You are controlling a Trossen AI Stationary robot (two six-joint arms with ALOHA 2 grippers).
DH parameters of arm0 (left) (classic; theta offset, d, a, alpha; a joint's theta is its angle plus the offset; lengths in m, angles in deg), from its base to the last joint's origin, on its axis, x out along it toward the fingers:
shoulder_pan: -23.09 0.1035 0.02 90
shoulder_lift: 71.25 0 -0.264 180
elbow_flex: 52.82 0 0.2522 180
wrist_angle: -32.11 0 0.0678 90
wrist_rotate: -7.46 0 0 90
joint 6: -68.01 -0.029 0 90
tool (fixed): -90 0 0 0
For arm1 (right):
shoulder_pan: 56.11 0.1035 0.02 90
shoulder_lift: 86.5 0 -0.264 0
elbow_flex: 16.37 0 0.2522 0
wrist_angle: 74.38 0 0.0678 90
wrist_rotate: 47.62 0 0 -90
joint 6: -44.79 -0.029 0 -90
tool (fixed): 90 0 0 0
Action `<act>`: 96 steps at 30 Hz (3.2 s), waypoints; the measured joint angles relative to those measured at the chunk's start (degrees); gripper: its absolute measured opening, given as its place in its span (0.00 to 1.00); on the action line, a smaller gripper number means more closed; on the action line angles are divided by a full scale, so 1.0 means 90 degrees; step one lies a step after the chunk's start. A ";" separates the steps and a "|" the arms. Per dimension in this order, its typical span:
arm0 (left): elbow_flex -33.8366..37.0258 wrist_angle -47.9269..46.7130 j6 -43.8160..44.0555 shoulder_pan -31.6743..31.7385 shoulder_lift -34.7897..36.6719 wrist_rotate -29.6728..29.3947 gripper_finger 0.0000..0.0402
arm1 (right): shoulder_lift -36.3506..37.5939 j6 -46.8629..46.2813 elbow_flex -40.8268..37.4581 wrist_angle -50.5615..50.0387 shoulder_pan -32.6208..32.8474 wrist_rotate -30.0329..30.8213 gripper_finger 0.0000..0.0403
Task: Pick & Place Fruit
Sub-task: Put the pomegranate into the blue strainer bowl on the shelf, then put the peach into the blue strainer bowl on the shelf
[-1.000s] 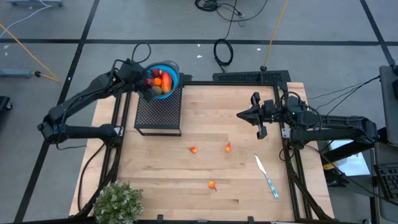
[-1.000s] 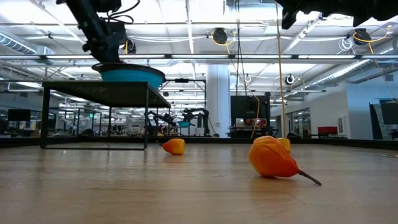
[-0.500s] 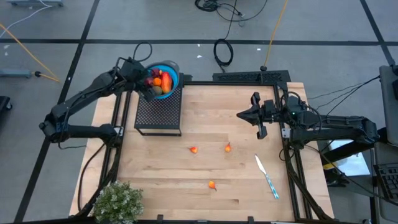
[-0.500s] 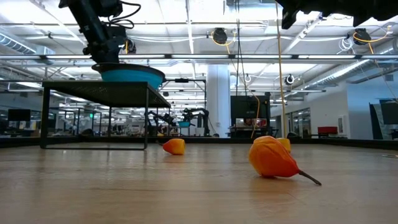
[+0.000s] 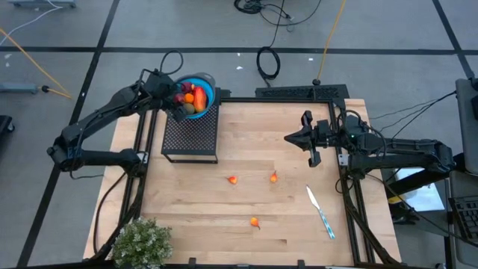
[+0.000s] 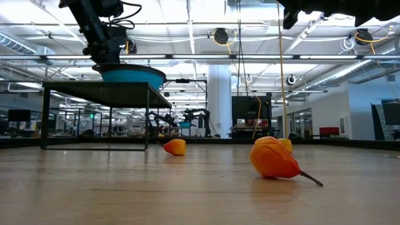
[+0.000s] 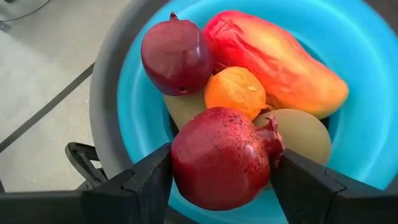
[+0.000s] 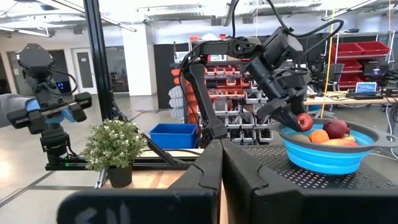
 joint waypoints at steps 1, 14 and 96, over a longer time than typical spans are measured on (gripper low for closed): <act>0.0000 0.0000 -0.0001 0.0000 0.0000 0.0000 0.64 | 0.0000 0.0002 0.0000 -0.0001 0.0000 -0.0002 0.00; -0.0438 0.0024 -0.0064 -0.0003 0.0450 -0.0002 0.75 | 0.0022 0.0000 0.0000 0.0068 0.0001 -0.0017 0.00; 0.1780 0.1927 0.2003 -0.1498 0.4437 0.1155 0.06 | -0.4079 0.4945 0.0758 -0.3842 0.0753 -0.0516 0.52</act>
